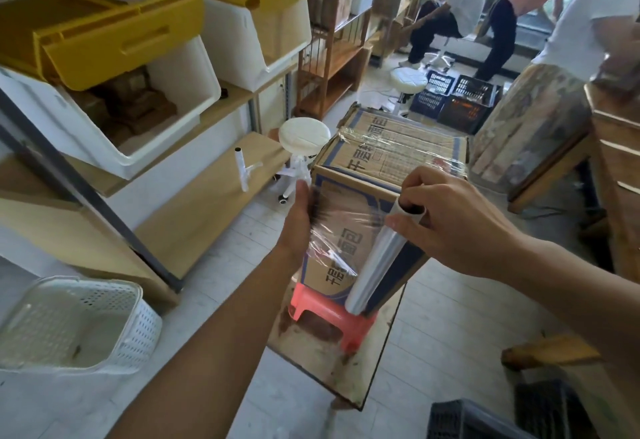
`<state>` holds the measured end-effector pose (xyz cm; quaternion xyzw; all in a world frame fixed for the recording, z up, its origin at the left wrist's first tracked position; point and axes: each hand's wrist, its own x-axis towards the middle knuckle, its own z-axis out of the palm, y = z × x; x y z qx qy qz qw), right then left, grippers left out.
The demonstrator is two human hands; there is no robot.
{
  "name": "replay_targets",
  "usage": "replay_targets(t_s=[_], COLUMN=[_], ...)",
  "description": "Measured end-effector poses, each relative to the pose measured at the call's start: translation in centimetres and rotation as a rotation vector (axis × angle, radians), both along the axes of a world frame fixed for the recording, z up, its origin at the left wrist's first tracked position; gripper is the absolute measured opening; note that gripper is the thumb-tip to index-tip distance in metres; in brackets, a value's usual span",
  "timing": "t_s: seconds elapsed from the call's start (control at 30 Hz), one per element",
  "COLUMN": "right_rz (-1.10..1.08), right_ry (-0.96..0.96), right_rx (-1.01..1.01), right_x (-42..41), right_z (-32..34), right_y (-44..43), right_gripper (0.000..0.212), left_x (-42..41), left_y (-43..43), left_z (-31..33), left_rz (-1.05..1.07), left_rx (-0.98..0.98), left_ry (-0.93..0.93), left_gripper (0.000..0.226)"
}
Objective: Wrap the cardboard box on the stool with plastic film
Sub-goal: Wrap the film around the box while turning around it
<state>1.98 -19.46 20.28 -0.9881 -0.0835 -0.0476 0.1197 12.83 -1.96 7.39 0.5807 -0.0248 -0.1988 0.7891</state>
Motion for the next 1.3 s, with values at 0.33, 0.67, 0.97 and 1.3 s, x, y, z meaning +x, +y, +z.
replay_targets(t_s=[0.33,0.67,0.97,1.3], right_rz=[-0.101,-0.244,-0.267,-0.128], right_ry=[0.008,-0.004,0.007,0.095], right_rx=[0.006,0.0,-0.145,-0.112], right_x=[-0.5,-0.3,-0.1,-1.0], right_z=[0.5,0.0,-0.1,-0.4], right_y=[0.4,2.8,3.4,1.1], right_gripper=[0.033,0.028,0.023,0.061], left_x=[4.8,7.7,8.9,9.3], left_y=[0.2,-0.6,-1.2,-1.5], left_z=[2.0,2.4,4.5,5.0], left_rz=[-0.212,-0.417,-0.607,-0.607], left_rx=[-0.036,-0.056,-0.032,-0.001], left_ry=[0.015,0.077,0.128,0.176], left_gripper=[0.061,0.064,0.065,0.044])
